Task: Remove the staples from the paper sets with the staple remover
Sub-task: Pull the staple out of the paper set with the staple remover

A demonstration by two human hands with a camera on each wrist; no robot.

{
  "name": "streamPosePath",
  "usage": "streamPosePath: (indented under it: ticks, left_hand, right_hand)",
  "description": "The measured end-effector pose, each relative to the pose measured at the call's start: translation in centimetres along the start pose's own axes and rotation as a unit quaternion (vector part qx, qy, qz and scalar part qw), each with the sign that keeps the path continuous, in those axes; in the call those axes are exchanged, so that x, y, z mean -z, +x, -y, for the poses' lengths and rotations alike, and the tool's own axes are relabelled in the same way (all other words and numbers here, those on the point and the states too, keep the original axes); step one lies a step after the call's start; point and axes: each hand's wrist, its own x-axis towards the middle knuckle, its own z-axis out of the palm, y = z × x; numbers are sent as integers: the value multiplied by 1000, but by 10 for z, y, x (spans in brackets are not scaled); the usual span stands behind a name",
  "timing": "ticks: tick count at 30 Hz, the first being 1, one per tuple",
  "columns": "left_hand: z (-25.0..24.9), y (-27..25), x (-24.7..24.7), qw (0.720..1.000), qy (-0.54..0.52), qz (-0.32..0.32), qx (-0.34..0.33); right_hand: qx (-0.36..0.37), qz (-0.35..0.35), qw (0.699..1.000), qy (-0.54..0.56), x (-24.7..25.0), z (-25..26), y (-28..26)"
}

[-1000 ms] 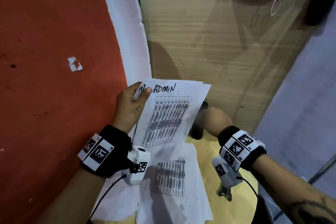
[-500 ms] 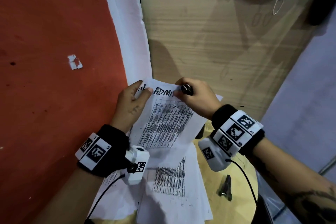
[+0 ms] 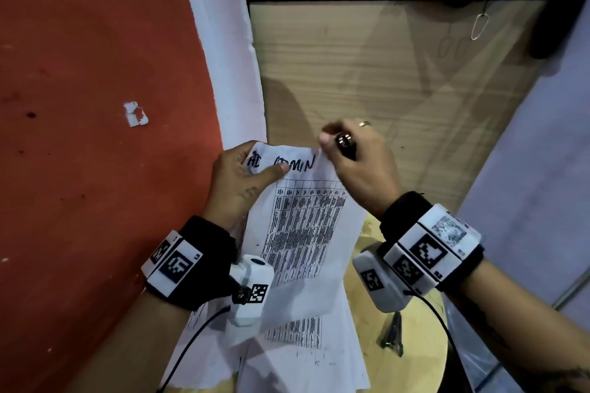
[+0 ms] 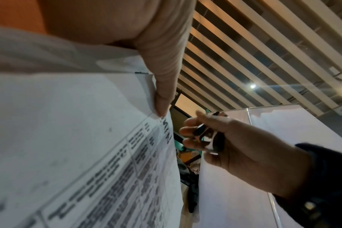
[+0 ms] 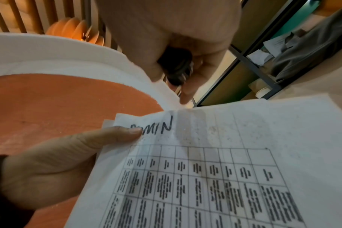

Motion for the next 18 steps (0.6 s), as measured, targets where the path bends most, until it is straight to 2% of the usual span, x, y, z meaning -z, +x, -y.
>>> streamPosePath:
  ticks: [2,3,6,8,11,14,18]
  left_hand:
    - [-2,0,1,1000,-3,-1,5]
    - [-3,0,1,1000,-3,-2,6]
    - [-7,-2,-1,1000,10,-7,4]
    - [-12,-3,-1,1000,4,-7,5]
    - [-18,-6,-1,1000,-14,0,17]
    - [-22,-7,-1,1000,-18,5,24]
    - [-27,-9,-1,999,-20,15,19]
  right_hand:
    - [-17,-56,995,75,4,7,0]
    - [-27,-46,993,102,5,10,-2]
    - [-76,64,973,206,3,14,-9]
    - [-86,126,963,224,4,14,-13]
    - [-7,132,975,180,8,15,-16]
    - [102,88,987,88,10,16,-21]
    - [205,28,978,-6,8,14,-26]
